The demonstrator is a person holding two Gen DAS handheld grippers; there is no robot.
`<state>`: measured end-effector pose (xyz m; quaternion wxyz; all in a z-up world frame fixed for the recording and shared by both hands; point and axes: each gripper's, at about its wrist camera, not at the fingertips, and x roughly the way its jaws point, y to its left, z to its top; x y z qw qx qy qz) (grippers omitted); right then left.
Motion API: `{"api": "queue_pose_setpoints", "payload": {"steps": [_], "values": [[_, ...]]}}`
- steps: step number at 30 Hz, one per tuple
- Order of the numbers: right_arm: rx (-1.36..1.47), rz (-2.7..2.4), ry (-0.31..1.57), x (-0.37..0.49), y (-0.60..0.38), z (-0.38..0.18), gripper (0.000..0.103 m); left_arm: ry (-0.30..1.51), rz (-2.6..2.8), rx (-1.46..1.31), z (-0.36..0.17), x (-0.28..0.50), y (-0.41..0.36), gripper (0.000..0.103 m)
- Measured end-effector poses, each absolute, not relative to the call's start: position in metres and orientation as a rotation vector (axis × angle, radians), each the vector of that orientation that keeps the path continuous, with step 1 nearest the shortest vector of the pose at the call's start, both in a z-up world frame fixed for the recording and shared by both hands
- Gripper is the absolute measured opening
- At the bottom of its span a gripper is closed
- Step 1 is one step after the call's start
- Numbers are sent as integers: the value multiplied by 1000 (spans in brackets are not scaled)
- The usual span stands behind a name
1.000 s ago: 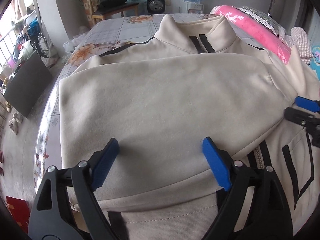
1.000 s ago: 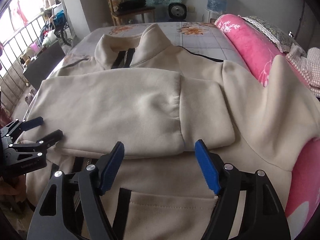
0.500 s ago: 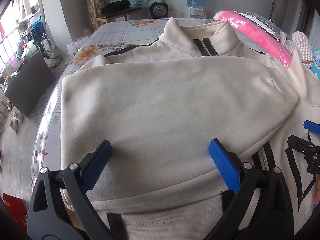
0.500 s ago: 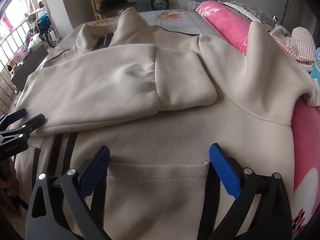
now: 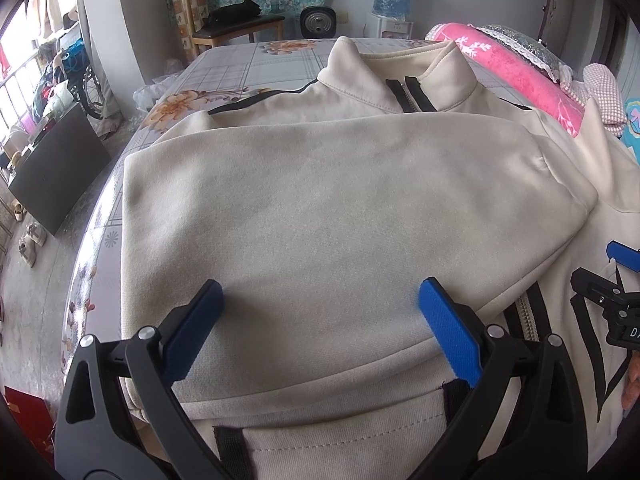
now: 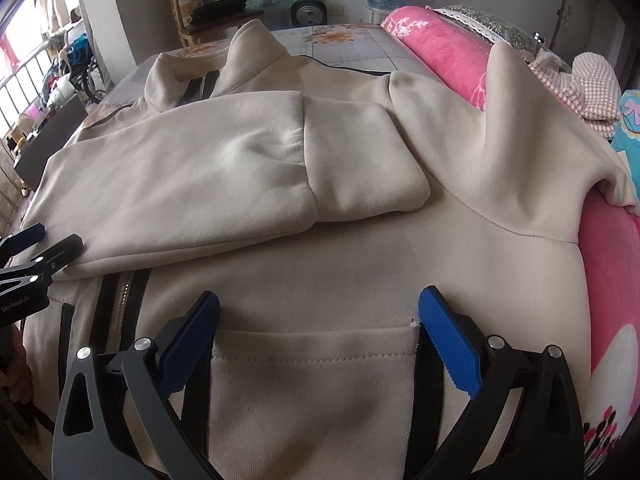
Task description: Fold large clothes
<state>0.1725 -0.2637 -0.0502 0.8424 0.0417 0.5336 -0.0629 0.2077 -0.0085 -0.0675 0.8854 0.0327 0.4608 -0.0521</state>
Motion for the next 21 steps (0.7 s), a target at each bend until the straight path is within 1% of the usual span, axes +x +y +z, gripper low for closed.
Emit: {"api": "queue_pose_setpoints", "payload": {"steps": [7, 10, 12, 17, 21], "values": [[58, -100, 1108, 167, -263, -48, 97, 956, -110, 67, -67, 207, -9, 95], [101, -72, 1135, 166, -271, -38, 97, 955, -111, 67, -67, 208, -9, 95], [143, -75, 1099, 160, -284, -24, 97, 955, -111, 67, -67, 208, -9, 95], [224, -130, 985, 139, -345, 22, 97, 955, -110, 66, -67, 208, -9, 95], [335, -264, 918, 125, -428, 48, 97, 954, -110, 66, -67, 208, -9, 95]]}}
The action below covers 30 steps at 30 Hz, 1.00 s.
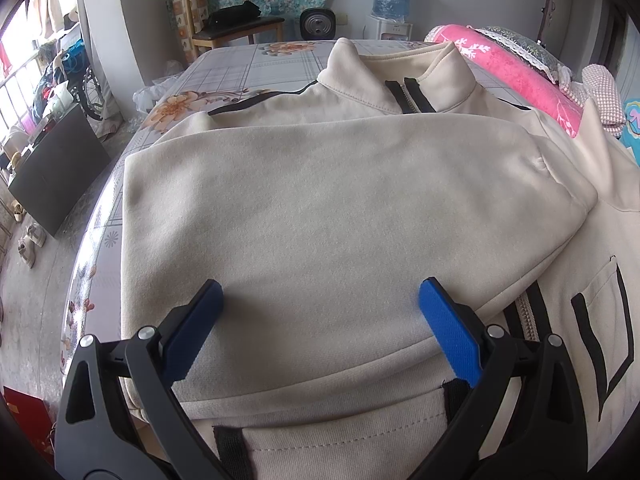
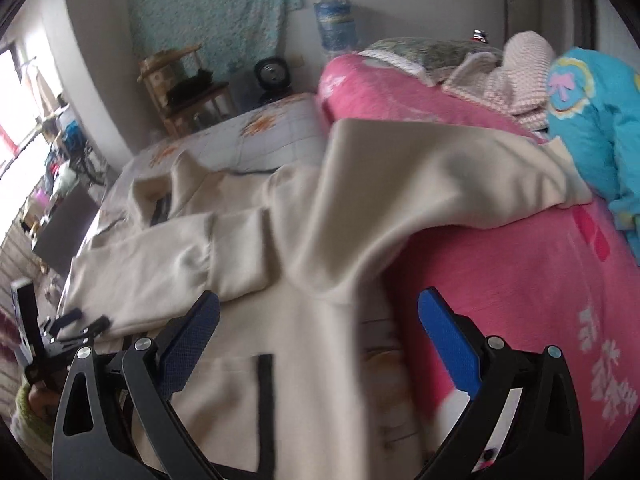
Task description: Fold large clothes
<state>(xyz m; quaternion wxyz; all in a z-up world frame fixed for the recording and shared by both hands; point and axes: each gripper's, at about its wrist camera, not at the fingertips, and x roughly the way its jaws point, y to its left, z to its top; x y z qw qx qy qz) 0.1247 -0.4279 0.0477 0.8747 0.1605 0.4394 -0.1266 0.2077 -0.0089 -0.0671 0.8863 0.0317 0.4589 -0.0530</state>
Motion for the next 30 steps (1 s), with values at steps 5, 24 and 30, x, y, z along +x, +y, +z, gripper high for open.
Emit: {"api": "queue_pose_setpoints", "payload": {"steps": [5, 24, 30], "values": [[578, -467, 829, 112, -540, 49, 83, 954, -110, 66, -67, 207, -9, 95], [937, -888, 615, 147, -652, -21, 62, 953, -110, 67, -68, 207, -9, 95], [922, -856, 641, 142, -658, -20, 12, 953, -110, 66, -68, 207, -9, 95]]}}
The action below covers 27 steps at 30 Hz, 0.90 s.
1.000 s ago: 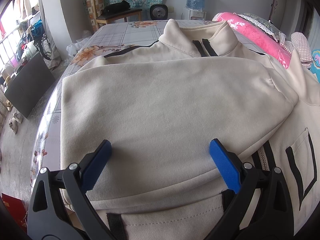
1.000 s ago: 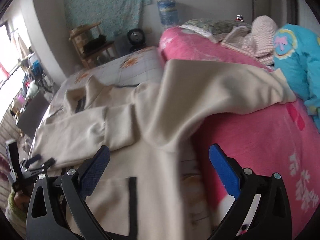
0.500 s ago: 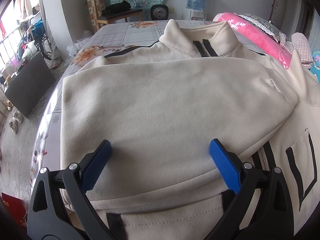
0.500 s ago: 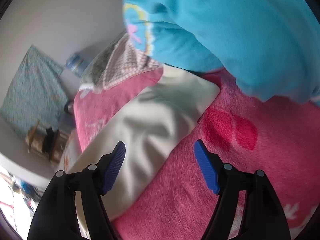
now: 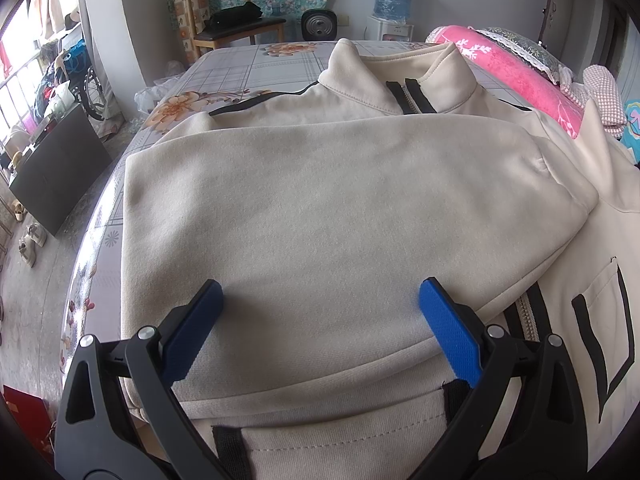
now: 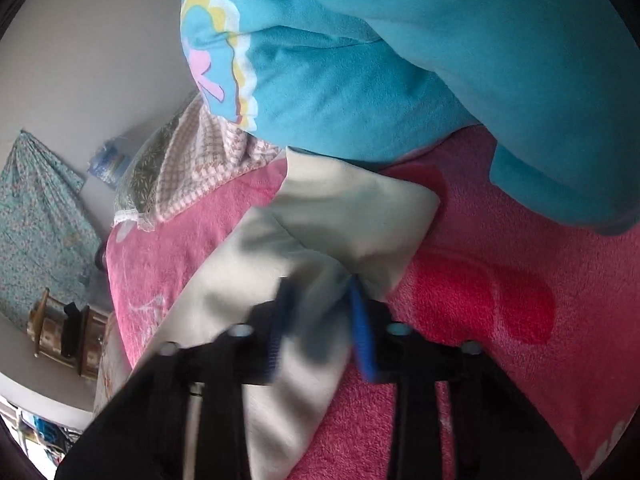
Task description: Fold large clothes
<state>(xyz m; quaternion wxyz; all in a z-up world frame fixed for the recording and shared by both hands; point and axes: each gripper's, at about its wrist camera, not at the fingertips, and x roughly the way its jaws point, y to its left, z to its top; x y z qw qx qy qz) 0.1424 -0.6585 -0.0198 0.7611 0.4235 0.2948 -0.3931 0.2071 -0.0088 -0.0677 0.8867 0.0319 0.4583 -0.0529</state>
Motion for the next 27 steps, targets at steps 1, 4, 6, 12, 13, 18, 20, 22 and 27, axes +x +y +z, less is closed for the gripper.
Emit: {"api": "queue_pose_setpoints", "payload": {"steps": [1, 4, 6, 12, 13, 18, 20, 22, 27], "values": [[913, -849, 641, 140, -658, -17, 7, 953, -110, 66, -68, 207, -9, 95], [857, -839, 619, 137, -653, 0, 5, 953, -110, 67, -68, 207, -9, 95], [803, -828, 600, 138, -647, 17, 5, 953, -110, 67, -68, 207, -9, 95], [603, -704, 529, 161, -612, 88, 5, 952, -109, 67, -68, 207, -9, 95], [572, -679, 517, 165, -603, 101, 5, 952, -109, 67, -68, 207, -9, 95], [420, -539, 452, 188, -542, 163, 4, 952, -110, 66, -68, 207, -9, 95], [352, -461, 429, 197, -506, 185, 4, 949, -109, 64, -67, 207, -9, 95], [290, -371, 408, 205, -468, 203, 4, 940, -120, 42, -64, 207, -6, 95], [132, -98, 383, 217, -351, 228, 4, 899, -142, -28, -38, 195, 12, 87]]}}
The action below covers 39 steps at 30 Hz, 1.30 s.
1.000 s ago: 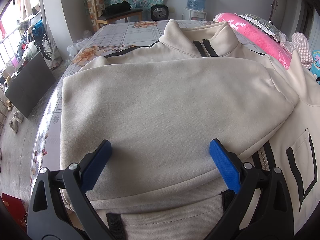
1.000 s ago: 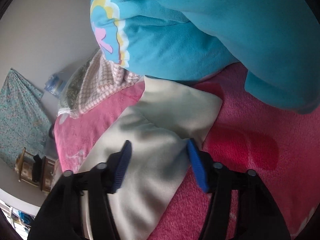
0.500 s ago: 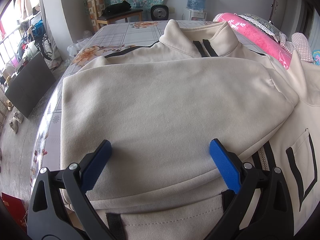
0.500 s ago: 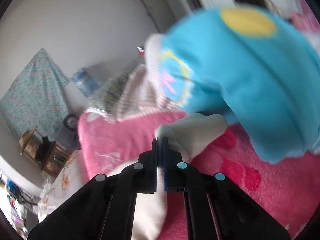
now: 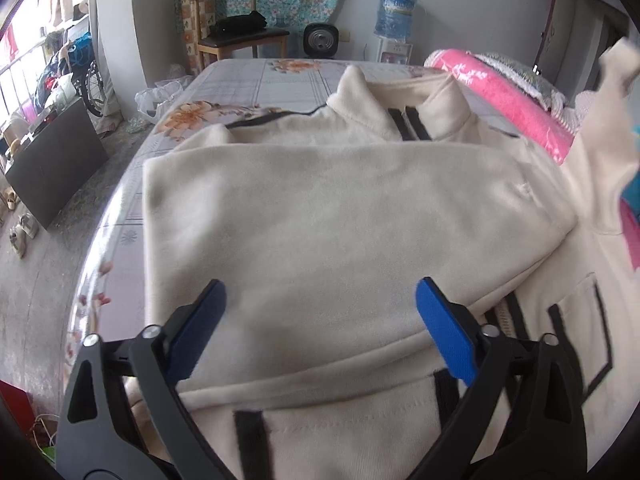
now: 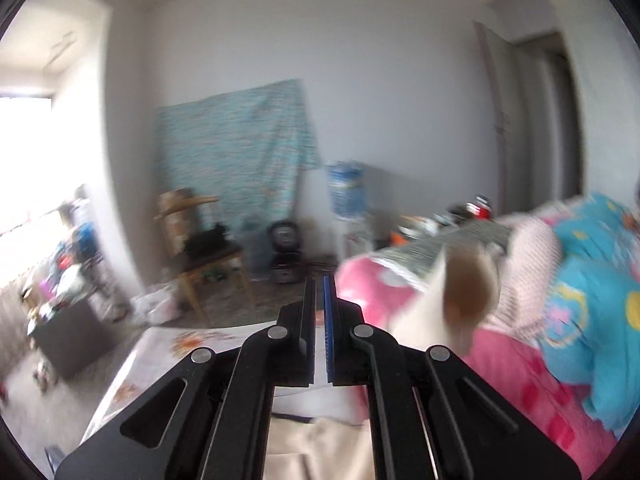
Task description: Fold large clothes
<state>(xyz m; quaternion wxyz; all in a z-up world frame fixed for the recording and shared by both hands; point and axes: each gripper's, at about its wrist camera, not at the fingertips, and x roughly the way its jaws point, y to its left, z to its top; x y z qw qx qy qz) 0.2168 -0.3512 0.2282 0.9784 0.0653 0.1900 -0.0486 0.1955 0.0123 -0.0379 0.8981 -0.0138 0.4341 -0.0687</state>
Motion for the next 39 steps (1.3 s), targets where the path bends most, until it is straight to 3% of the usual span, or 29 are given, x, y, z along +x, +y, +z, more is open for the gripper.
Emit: {"api": "queue_pose_setpoints", "payload": {"steps": [5, 9, 11, 13, 15, 18, 22, 34, 36, 37, 39], "values": [[57, 229, 475, 215, -245, 197, 4, 857, -197, -99, -3, 171, 37, 75], [30, 379, 649, 208, -198, 139, 5, 866, -201, -101, -2, 163, 50, 68], [22, 404, 753, 205, -192, 111, 23, 880, -201, -104, -9, 163, 51, 64], [14, 379, 820, 200, -200, 89, 33, 901, -209, -122, -18, 167, 50, 59], [0, 321, 847, 190, -217, 80, 37, 911, -213, -123, -25, 171, 46, 56], [-25, 204, 856, 184, -259, 77, 54, 923, -205, -93, -36, 181, 38, 52], [-74, 102, 923, 215, -309, 68, 62, 945, -175, -76, -51, 194, 32, 46], [-171, 72, 1171, 355, -340, -20, 62, 886, -132, -36, -61, 187, 26, 44], [-226, 42, 1220, 362, -343, -38, 51, 882, -143, -61, -61, 187, 30, 45], [-253, 18, 1241, 363, -345, -45, 36, 881, -149, -73, -61, 187, 32, 45], [-210, 13, 1237, 361, -354, -45, 28, 880, -154, -85, -61, 187, 34, 45]]}}
